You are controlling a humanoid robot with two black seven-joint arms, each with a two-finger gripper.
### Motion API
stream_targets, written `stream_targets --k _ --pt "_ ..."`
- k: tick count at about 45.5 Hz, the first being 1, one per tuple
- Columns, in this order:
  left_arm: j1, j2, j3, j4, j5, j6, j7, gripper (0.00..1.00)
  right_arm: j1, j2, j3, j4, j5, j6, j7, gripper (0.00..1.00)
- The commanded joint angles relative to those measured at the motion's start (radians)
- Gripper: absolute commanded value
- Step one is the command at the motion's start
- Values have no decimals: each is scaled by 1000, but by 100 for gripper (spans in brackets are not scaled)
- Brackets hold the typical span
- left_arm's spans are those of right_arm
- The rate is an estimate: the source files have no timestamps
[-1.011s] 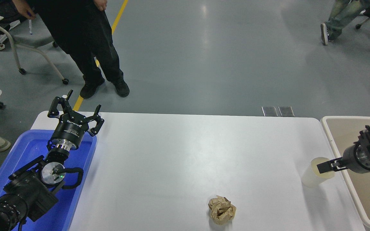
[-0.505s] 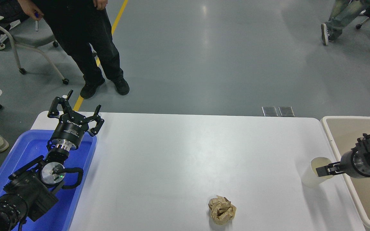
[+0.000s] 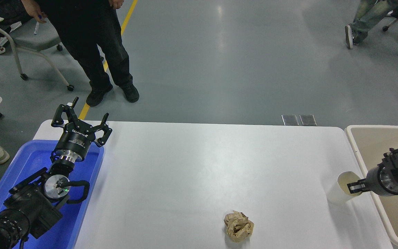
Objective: Dispose of the paper cup in the dustbin
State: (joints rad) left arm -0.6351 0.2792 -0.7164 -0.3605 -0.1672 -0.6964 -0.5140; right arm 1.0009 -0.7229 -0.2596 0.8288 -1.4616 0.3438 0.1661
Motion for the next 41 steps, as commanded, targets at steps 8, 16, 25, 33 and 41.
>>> stream_targets --k 8,16,25,33,41 --pt "0 0 0 0 0 -2 0 100 47 -39 -6 18 12 24 24 0" --pt "0 0 0 0 0 -2 0 100 133 -130 -6 117 17 90 38 0" --pt "0 0 -2 0 0 -3 0 100 294 -276 -6 280 15 211 38 0" --pt "0 0 0 0 0 -2 0 100 464 -372 -3 335 15 359 38 0" --pt "0 0 0 0 0 -3 0 100 587 -423 2 343 15 442 39 0"
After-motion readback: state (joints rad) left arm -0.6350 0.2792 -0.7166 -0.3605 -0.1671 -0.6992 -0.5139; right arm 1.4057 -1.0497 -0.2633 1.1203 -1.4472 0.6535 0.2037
